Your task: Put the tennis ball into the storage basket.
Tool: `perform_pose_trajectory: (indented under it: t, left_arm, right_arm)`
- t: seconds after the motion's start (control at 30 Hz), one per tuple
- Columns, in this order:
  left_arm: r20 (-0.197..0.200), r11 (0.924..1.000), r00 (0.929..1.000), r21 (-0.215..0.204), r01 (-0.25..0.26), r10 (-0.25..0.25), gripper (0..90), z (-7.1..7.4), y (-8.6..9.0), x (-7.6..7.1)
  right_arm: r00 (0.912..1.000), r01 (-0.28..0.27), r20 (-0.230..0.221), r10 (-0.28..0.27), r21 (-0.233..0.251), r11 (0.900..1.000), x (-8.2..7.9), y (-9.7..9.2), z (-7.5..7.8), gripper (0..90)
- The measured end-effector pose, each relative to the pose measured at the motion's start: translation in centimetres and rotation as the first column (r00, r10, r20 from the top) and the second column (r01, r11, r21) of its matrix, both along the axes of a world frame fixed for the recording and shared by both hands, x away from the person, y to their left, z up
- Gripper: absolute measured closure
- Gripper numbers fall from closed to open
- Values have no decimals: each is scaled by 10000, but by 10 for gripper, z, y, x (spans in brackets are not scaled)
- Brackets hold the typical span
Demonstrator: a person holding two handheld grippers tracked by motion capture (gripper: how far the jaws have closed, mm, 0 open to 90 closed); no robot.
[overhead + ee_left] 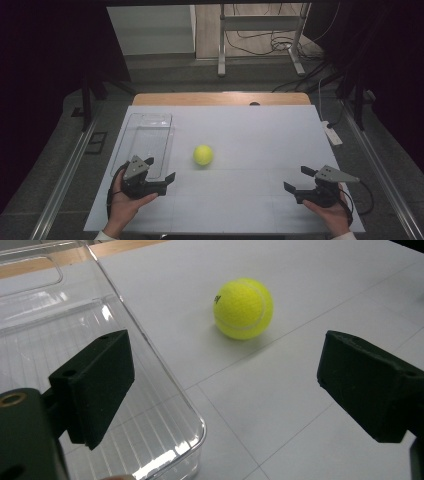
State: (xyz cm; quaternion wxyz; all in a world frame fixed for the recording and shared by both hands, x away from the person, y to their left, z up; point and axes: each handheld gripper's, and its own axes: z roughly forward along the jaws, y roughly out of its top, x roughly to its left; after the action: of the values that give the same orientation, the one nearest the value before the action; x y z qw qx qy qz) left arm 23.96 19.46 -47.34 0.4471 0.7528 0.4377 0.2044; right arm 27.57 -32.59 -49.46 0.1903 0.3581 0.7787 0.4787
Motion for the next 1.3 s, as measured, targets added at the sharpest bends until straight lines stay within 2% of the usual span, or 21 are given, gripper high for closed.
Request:
perform_pose_trajectory:
  t: [0.33, 0.73, 1.3]
  left_arm:
    - [-194, 9999, 9997, 50, 144, -143, 97, 5, -3, 5]
    - [-447, 9980, 9972, 164, 614, -606, 101, 12, -14, 17]
    - [-400, 9948, 9943, 209, 996, -987, 94, 25, -22, 30]
  right_arm:
    - [10000, 4, -15, -4, -50, 10000, 0, 0, -1, 100]
    - [10000, 60, -53, -61, -82, 9999, 0, 0, -2, 101]
    - [10000, 42, -80, -43, -71, 10000, 1, 0, -2, 102]
